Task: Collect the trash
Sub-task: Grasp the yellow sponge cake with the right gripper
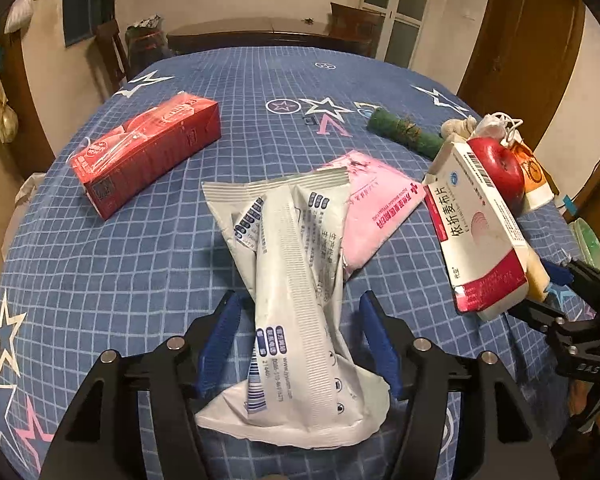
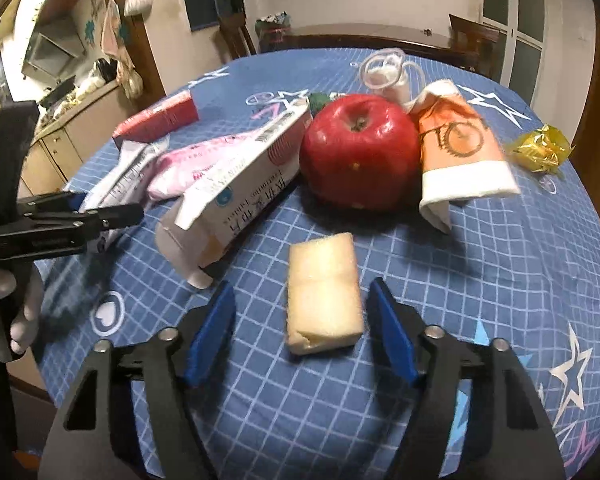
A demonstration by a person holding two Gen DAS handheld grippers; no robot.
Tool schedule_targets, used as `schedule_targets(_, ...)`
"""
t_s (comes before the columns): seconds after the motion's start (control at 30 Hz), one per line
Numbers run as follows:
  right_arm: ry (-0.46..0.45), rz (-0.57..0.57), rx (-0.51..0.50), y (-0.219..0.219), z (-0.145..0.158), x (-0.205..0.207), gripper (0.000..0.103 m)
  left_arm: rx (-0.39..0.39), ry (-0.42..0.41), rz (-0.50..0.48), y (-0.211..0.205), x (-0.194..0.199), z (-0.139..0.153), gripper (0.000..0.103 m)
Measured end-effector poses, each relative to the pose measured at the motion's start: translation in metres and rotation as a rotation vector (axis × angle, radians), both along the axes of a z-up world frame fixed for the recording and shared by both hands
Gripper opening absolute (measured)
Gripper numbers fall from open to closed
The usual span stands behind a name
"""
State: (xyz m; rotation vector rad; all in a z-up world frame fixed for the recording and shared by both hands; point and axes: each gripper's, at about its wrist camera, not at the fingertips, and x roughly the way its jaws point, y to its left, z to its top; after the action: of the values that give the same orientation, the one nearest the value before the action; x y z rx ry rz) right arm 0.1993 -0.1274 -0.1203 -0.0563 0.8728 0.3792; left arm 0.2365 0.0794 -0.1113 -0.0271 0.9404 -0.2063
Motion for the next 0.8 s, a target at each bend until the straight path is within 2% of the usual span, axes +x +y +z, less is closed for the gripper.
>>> schedule_targets(0.07,-0.012,-0.007,-0.010,0.000,0.002,0.000,0.050,-0.014,0.002,0.006,0.002,0.001,0.000,0.063)
schedule_targets(0.1,-0.015,-0.009,-0.021,0.001,0.001,0.001,0.043,-0.022,-0.002,0.017,0.003,0.001,0.001,0.060)
schedule_targets(0.13,-0.019,-0.016,-0.035,0.001,0.001,0.002,0.038,-0.023,-0.006,0.027,0.004,0.001,0.001,0.050)
schedule_targets(0.17,-0.017,-0.021,-0.037,0.001,0.001,0.002,0.037,-0.012,-0.015,0.034,0.005,0.000,0.001,0.045)
schedule_targets(0.23,-0.019,-0.031,-0.039,0.001,0.001,0.004,0.030,-0.027,-0.031,0.051,0.009,-0.003,0.001,0.040)
schedule_targets(0.37,-0.044,-0.041,-0.032,-0.001,0.004,0.000,0.029,-0.020,-0.078,0.079,0.012,-0.014,0.003,0.036)
schedule_targets(0.5,-0.091,-0.058,-0.012,-0.004,0.011,-0.008,0.029,0.015,-0.141,0.092,0.007,-0.033,0.012,0.035)
schedule_targets(0.67,-0.169,-0.103,0.023,-0.015,0.025,-0.029,0.029,0.046,-0.239,0.097,-0.004,-0.065,0.031,0.035)
schedule_targets(0.8,-0.247,-0.136,0.042,-0.019,0.044,-0.050,0.029,0.035,-0.306,0.069,-0.022,-0.089,0.046,0.035)
